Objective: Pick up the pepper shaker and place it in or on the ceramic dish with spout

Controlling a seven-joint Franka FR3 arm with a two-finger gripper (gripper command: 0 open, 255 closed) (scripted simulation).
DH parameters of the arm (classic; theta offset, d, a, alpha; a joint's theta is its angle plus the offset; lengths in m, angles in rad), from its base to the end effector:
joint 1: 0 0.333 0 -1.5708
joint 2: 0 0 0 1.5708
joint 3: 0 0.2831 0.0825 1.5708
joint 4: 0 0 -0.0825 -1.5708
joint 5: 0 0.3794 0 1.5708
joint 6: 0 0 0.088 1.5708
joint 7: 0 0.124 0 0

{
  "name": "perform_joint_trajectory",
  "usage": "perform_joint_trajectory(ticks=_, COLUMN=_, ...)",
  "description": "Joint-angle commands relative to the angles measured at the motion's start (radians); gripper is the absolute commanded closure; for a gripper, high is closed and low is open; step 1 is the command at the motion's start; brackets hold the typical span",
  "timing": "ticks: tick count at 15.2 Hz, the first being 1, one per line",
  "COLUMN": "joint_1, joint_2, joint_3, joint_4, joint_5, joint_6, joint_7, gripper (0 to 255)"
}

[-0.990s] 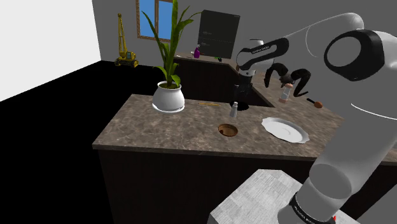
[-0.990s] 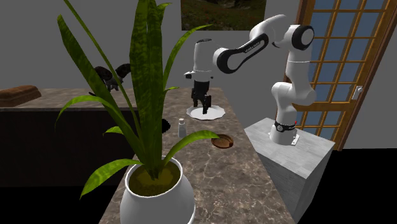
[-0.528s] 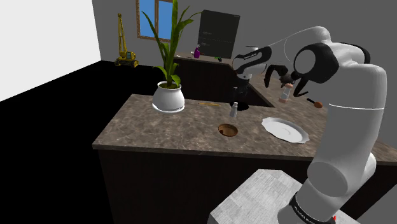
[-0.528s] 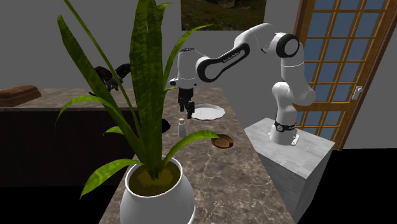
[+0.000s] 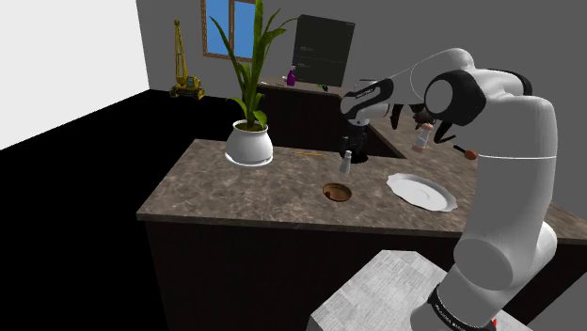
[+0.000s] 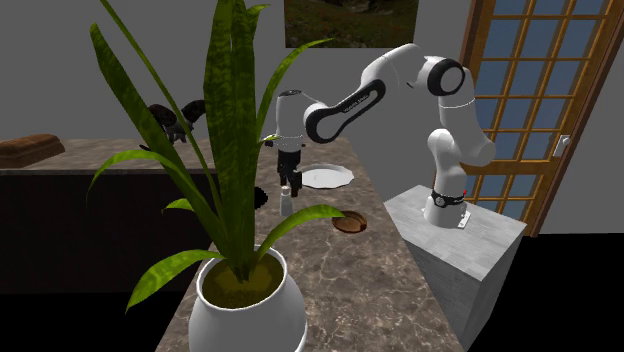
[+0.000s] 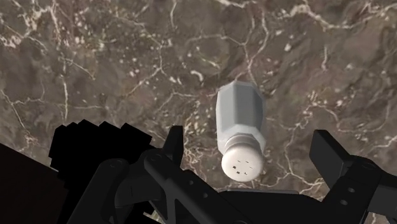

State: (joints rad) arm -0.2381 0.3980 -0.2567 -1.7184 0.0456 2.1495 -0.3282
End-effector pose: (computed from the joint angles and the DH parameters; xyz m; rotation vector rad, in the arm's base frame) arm 0.5743 -0.2940 0.3221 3.0575 -0.2592 0.0291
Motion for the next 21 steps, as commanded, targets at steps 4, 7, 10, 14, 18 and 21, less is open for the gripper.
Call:
perform_joint_trajectory(ticks=4, joint_1=-0.001, joint_2=0.004, joint_3=0.000, joint_4=-0.005, joint_5=0.001, joint_6=0.009, joint_7=-0.001, gripper=0)
perform_joint_trajectory(ticks=7, joint_1=-0.001, joint_2=0.004, joint_3=0.000, joint_4=-0.005, joint_5=0.001, joint_6=0.009, joint_7=-0.001, gripper=0)
perform_joint_trajectory(ticks=10, joint_1=-0.001, joint_2=0.004, joint_3=0.000, joint_4=-0.005, joint_5=0.001, joint_6=0.009, joint_7=-0.001, gripper=255)
perform_joint_trajectory(ticks=14, joint_1=-0.001, joint_2=0.004, joint_3=0.000, joint_4=-0.005, joint_5=0.001, joint_6=0.009, joint_7=-0.001, gripper=255)
perform_joint_trajectory(ticks=18, joint_1=0.000, joint_2=-0.001, joint_3=0.000, joint_4=0.001, joint_5=0.000, joint_6=-0.002, joint_7=-0.001, gripper=255)
perform_joint_trajectory(ticks=21, joint_1=0.001, joint_2=-0.017, joint_3=-0.002, joint_4=0.020, joint_5=-0.004, joint_6=-0.036, joint_7=0.001, gripper=255)
